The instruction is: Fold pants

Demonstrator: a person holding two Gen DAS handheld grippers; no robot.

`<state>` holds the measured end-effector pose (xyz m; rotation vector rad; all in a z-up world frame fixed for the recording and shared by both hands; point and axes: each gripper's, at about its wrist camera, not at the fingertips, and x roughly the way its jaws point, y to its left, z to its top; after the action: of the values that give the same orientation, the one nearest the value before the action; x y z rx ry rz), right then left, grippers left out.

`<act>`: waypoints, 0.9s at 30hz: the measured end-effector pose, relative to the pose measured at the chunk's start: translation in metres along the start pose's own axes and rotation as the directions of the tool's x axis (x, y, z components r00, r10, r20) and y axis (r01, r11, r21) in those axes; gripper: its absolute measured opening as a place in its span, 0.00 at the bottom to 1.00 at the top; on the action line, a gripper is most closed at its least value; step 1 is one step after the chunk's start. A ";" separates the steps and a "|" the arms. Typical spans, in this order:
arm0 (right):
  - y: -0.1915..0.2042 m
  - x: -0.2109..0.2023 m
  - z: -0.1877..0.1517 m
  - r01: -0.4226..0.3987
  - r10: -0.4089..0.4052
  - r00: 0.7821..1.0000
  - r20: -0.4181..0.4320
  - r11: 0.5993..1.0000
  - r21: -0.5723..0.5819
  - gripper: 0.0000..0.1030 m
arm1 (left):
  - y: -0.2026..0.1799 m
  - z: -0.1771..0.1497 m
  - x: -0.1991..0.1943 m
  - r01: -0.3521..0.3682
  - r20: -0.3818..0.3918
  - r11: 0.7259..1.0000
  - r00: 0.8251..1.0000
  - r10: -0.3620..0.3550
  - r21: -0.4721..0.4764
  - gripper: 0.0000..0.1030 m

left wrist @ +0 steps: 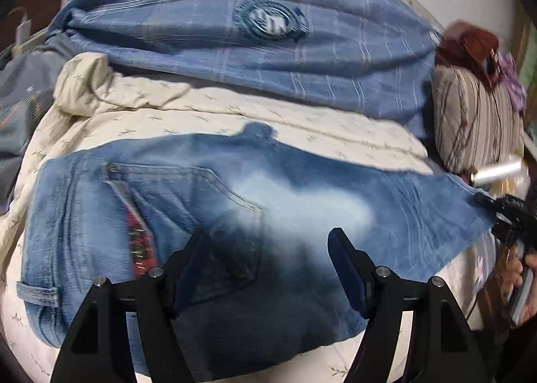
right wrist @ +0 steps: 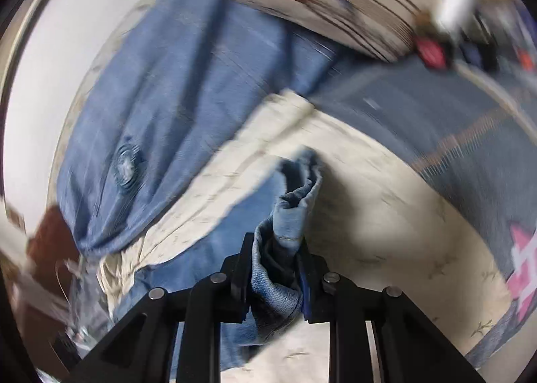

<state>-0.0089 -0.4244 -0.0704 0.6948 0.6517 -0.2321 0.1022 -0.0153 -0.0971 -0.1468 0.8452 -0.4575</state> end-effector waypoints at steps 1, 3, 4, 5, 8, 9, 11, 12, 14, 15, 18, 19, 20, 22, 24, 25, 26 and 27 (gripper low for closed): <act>0.014 -0.002 -0.001 -0.003 0.003 1.000 0.003 0.999 -0.033 0.22 | 0.004 0.001 -0.002 0.001 0.004 1.000 1.000 -0.001 -0.019 0.71; 0.049 -0.007 -0.007 -0.013 0.014 1.000 0.006 0.993 -0.115 0.22 | 0.012 0.003 -0.003 0.006 0.002 0.998 1.000 -0.006 -0.057 0.71; 0.066 -0.007 -0.011 -0.018 0.019 1.000 0.003 0.988 -0.154 0.22 | 0.015 0.003 -0.003 0.007 0.000 0.998 1.000 -0.007 -0.068 0.71; 0.086 -0.007 -0.018 -0.021 0.020 1.000 -0.008 0.978 -0.205 0.22 | 0.018 0.003 -0.004 0.004 0.000 0.997 1.000 -0.004 -0.079 0.71; 0.125 0.000 -0.033 -0.042 0.028 0.998 -0.051 0.958 -0.283 0.22 | 0.024 0.003 -0.009 0.010 0.013 0.995 1.000 -0.008 -0.095 0.71; 0.138 0.006 -0.040 -0.052 0.029 0.996 -0.081 0.952 -0.302 0.22 | 0.025 0.003 -0.011 0.009 0.019 0.995 1.000 -0.007 -0.097 0.71; 0.156 0.020 -0.054 -0.055 0.013 0.991 -0.130 0.943 -0.329 0.22 | 0.028 0.002 -0.016 0.003 0.035 0.996 0.999 0.000 -0.094 0.71; 0.162 0.030 -0.063 -0.065 0.009 0.986 -0.165 0.940 -0.335 0.25 | 0.030 0.002 -0.019 0.001 0.042 0.996 0.999 0.003 -0.092 0.71; 0.170 0.053 -0.081 -0.103 0.019 0.968 -0.251 0.939 -0.328 0.28 | 0.032 0.001 -0.024 -0.013 0.059 0.997 0.998 0.018 -0.081 0.71; 0.172 0.067 -0.091 -0.134 0.033 0.951 -0.309 0.941 -0.311 0.35 | 0.034 0.001 -0.026 -0.021 0.065 0.997 0.998 0.026 -0.075 0.71; 0.169 0.091 -0.120 -0.236 0.113 0.889 -0.443 0.944 -0.231 0.57 | 0.038 0.000 -0.031 -0.047 0.079 0.997 0.996 0.051 -0.058 0.71; 0.169 0.094 -0.127 -0.255 0.126 0.877 -0.463 0.940 -0.228 0.57 | 0.040 0.000 -0.032 -0.055 0.083 0.997 0.995 0.060 -0.051 0.71; 0.170 0.092 -0.133 -0.267 0.128 0.876 -0.465 0.931 -0.247 0.57 | 0.041 0.000 -0.034 -0.063 0.089 0.997 0.994 0.067 -0.042 0.71; 0.169 0.079 -0.131 -0.288 0.155 0.897 -0.413 0.915 -0.281 0.57 | 0.040 -0.001 -0.036 -0.060 0.097 0.998 0.993 0.062 -0.030 0.71; 0.165 0.065 -0.118 -0.306 0.203 0.915 -0.350 0.913 -0.270 0.57 | 0.035 -0.002 -0.033 -0.053 0.096 0.999 0.994 0.054 -0.012 0.71; 0.158 0.056 -0.107 -0.306 0.226 0.927 -0.299 0.917 -0.254 0.57 | 0.031 -0.002 -0.032 -0.049 0.094 0.999 0.994 0.048 0.000 0.71; 0.154 0.052 -0.098 -0.293 0.229 0.938 -0.259 0.923 -0.248 0.57 | 0.023 -0.003 -0.030 -0.041 0.092 0.999 0.995 0.039 0.019 0.71; 0.148 0.048 -0.087 -0.263 0.214 0.954 -0.210 0.934 -0.243 0.57 | 0.016 -0.004 -0.028 -0.036 0.092 0.999 0.995 0.032 0.037 0.72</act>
<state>0.0469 -0.2554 -0.0742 0.5294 0.7477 0.1465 0.0887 0.0118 -0.0853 -0.1168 0.7480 -0.4315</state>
